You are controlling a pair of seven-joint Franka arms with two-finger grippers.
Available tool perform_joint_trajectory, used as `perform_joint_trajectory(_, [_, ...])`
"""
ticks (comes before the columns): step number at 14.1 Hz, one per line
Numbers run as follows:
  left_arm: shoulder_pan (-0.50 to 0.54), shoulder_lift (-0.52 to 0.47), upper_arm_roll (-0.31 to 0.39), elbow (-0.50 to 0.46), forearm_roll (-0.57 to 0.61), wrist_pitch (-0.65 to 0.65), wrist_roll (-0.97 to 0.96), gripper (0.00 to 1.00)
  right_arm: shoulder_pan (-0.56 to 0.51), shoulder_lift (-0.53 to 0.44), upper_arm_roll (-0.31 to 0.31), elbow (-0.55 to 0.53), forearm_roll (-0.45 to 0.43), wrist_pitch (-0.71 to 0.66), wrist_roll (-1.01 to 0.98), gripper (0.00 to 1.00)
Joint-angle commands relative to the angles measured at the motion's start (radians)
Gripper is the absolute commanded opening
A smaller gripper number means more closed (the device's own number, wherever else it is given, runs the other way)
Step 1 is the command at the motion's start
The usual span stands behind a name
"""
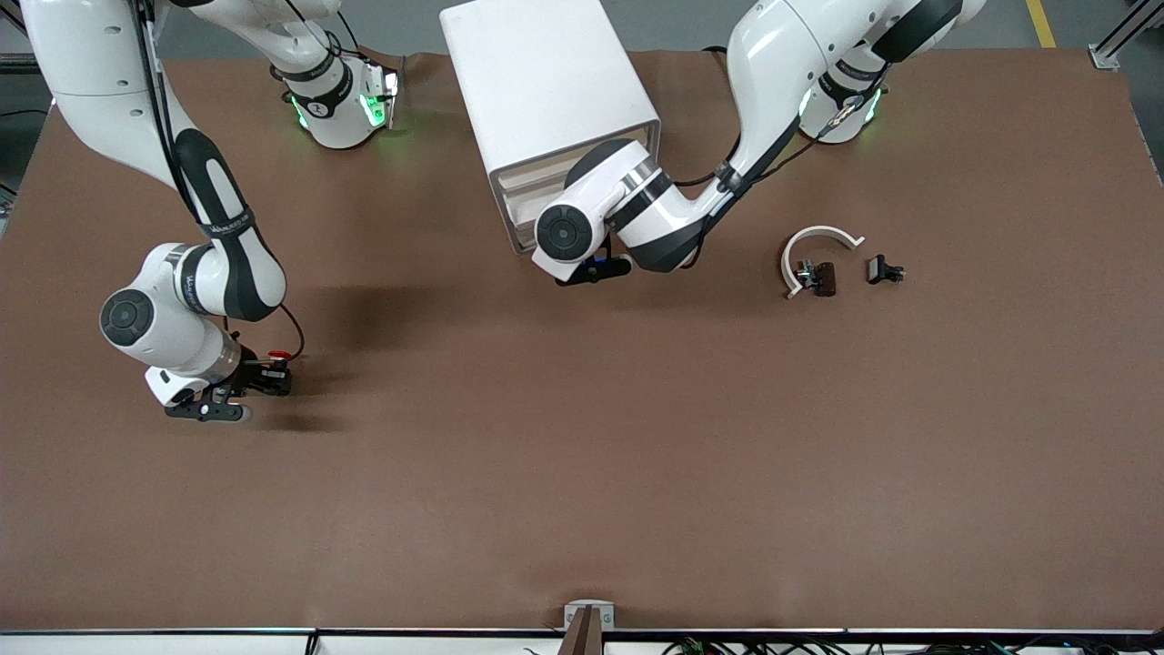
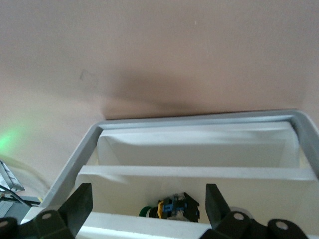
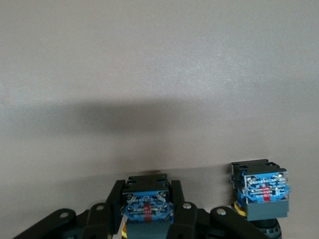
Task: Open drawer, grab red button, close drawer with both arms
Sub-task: 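Set the button down with the right gripper while the left gripper pushes the drawer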
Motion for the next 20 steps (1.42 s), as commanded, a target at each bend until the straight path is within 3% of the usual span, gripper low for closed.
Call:
perform_joint_trajectory(1, [0.001, -0.005, -0.028, -0.011, 0.009, -0.012, -0.022, 1.00, -0.015, 0.011, 0.017, 0.008, -0.008, 0.009, -0.011, 0.00])
perform_joint_trajectory(15, [-0.001, 0.017, -0.044, -0.008, -0.003, -0.019, -0.051, 1.00, -0.024, 0.028, 0.017, 0.017, -0.008, 0.008, -0.012, 0.00])
perform_joint_trajectory(16, [0.014, 0.015, -0.041, -0.003, 0.001, -0.019, -0.050, 1.00, -0.028, 0.028, 0.017, 0.018, -0.006, 0.006, -0.011, 0.20])
perform_joint_trajectory(17, [0.036, 0.015, -0.040, 0.000, 0.003, -0.018, -0.048, 1.00, -0.028, 0.028, 0.017, 0.024, -0.006, 0.003, -0.011, 0.56])
perform_joint_trajectory(19, [0.068, 0.015, -0.040, 0.043, 0.004, -0.018, -0.045, 1.00, -0.031, 0.026, 0.017, 0.043, 0.000, -0.009, 0.003, 1.00])
perform_joint_trajectory(20, [0.083, 0.009, -0.034, 0.051, 0.009, -0.018, -0.042, 1.00, -0.028, 0.026, 0.017, 0.047, 0.005, -0.026, 0.015, 1.00])
